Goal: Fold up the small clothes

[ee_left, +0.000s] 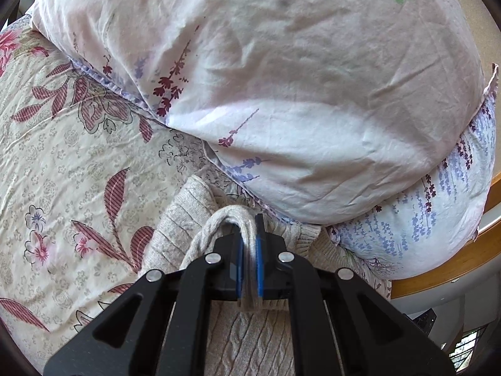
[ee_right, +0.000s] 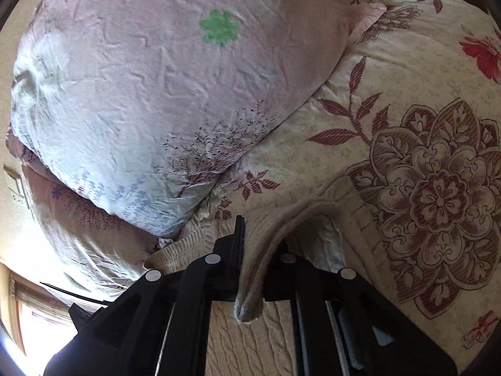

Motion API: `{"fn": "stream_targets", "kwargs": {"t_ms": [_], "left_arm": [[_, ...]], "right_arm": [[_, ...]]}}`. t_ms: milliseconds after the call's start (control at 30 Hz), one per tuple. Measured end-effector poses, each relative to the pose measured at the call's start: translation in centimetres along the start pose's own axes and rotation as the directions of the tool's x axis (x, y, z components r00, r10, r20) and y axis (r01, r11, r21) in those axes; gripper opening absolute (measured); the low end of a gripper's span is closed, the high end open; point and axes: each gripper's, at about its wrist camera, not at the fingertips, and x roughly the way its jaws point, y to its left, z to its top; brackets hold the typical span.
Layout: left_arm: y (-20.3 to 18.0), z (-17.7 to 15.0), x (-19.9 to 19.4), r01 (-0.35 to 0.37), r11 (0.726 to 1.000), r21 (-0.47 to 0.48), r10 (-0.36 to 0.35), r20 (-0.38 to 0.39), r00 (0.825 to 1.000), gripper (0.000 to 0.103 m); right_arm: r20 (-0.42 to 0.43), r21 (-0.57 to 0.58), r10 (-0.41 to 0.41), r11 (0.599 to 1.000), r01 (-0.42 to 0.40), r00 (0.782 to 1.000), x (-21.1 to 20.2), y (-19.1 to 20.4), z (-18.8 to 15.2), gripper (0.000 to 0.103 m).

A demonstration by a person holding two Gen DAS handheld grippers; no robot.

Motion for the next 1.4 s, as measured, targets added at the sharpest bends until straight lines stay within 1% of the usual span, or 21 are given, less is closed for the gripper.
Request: {"fn": "stream_targets", "kwargs": {"t_ms": [100,267,400,500,733,967,1000,1033,1067,1133,1167,1200,1233,1267,1300,1333,1400], "left_arm": [[-0.1,-0.1,1.2,-0.017,1.000,-0.024,0.016,-0.014,1.000,0.006],[-1.0,-0.1,2.4,-0.030,0.999,-0.017,0.030,-0.017,0.999,0.006],[-1.5,-0.1,3.3,-0.039,0.999,-0.030,0.038,-0.021,0.999,0.006],[-1.8,0.1,3.6,-0.044,0.999,-0.032,0.043,-0.017,0.999,0.006],[-1.2,0.4,4.2,-0.035,0.997,-0.075,0.033,-0.028,0.999,0.010],[-1.0,0.8,4.7,-0.026,0.996,-0.084,0.022,-0.046,0.999,0.010],[-1.0,0.8,4.8,-0.023,0.996,-0.086,0.019,-0.048,0.999,0.012],[-1.1,0.9,4.8,-0.019,0.996,-0.086,0.015,-0.050,0.999,0.014],[-1.2,0.9,4.9,-0.015,0.996,-0.087,0.011,-0.051,0.999,0.016],[-1.3,1.2,4.9,-0.006,0.996,-0.092,0.002,-0.048,0.999,0.021],[-1.2,1.3,4.6,-0.003,0.996,-0.092,-0.001,-0.044,0.999,0.022],[-1.1,1.4,4.3,-0.001,0.996,-0.092,-0.002,-0.037,0.999,0.025],[-0.9,1.6,3.8,-0.004,0.996,-0.091,0.001,-0.024,1.000,0.030],[-0.8,1.7,3.4,-0.002,0.996,-0.092,0.001,-0.005,1.000,0.034],[-0.8,1.8,2.9,-0.006,0.996,-0.093,0.007,0.016,1.000,0.045],[-0.6,2.0,2.3,-0.022,0.995,-0.097,0.025,0.038,0.999,0.053],[-0.3,2.4,1.3,-0.033,0.994,-0.104,0.040,0.064,0.997,0.053]], "right_arm": [[-0.010,0.016,-0.011,1.000,0.011,1.000,0.6,-0.1,0.1,0.008],[-0.016,0.031,-0.014,0.999,0.014,1.000,1.1,0.1,0.4,0.008],[-0.021,0.044,-0.008,0.999,0.009,1.000,1.1,0.2,0.6,0.008],[-0.016,0.021,-0.016,1.000,0.016,1.000,1.2,0.7,0.7,0.008],[-0.033,0.060,-0.017,0.998,0.019,0.999,1.6,0.3,0.9,0.009],[-0.041,0.133,0.013,0.991,-0.008,0.999,0.2,-1.6,1.4,0.011],[-0.040,0.136,0.015,0.991,-0.010,0.999,0.2,-1.6,1.5,0.014],[-0.035,0.138,0.015,0.990,-0.010,0.999,0.0,-1.6,1.5,0.020],[-0.028,0.138,0.017,0.990,-0.013,0.999,-0.2,-1.6,1.7,0.022],[-0.002,0.134,0.020,0.991,-0.020,1.000,-0.9,-1.6,1.9,0.040],[0.014,0.128,0.017,0.992,-0.019,1.000,-1.3,-1.6,2.2,0.044],[0.028,0.120,0.006,0.993,-0.009,1.000,-1.7,-1.6,2.7,0.051],[0.040,0.113,-0.007,0.994,0.002,0.999,-2.0,-1.6,2.9,0.054],[0.049,0.108,-0.017,0.994,0.012,0.999,-2.4,-1.7,3.1,0.054],[0.059,0.108,-0.023,0.994,0.017,0.998,-2.9,-1.9,3.3,0.054],[0.069,0.110,-0.025,0.994,0.017,0.997,-3.3,-2.1,3.5,0.054],[0.098,0.091,-0.035,0.996,0.026,0.995,-4.4,-2.2,3.8,0.054]]}}
